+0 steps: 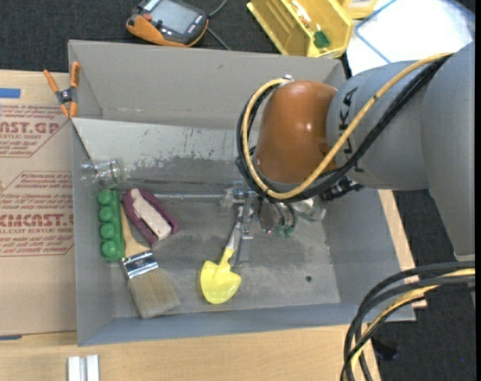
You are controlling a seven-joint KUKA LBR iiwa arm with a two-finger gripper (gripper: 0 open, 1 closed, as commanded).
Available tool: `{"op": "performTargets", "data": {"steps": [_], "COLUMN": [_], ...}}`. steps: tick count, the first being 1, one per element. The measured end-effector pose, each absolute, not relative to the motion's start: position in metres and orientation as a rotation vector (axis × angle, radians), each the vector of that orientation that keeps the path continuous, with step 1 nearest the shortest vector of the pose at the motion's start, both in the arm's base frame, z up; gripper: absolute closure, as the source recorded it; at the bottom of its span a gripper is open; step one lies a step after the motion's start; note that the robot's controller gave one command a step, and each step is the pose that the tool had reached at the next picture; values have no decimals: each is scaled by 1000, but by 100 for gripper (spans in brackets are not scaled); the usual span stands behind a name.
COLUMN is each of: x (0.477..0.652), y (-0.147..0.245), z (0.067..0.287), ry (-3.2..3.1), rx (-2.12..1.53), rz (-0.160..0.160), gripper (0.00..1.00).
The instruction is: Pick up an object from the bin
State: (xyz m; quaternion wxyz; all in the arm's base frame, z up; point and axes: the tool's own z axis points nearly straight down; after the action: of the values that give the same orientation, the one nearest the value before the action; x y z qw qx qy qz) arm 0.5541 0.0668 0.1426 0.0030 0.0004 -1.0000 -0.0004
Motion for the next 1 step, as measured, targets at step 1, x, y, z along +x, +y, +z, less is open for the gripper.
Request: {"op": "performTargets", "data": {"steps": [1], "x": [556], "y": [66], "z": [146], "ry": [-3142], "rx": [1], "rz": [-2], "gripper": [0]}}
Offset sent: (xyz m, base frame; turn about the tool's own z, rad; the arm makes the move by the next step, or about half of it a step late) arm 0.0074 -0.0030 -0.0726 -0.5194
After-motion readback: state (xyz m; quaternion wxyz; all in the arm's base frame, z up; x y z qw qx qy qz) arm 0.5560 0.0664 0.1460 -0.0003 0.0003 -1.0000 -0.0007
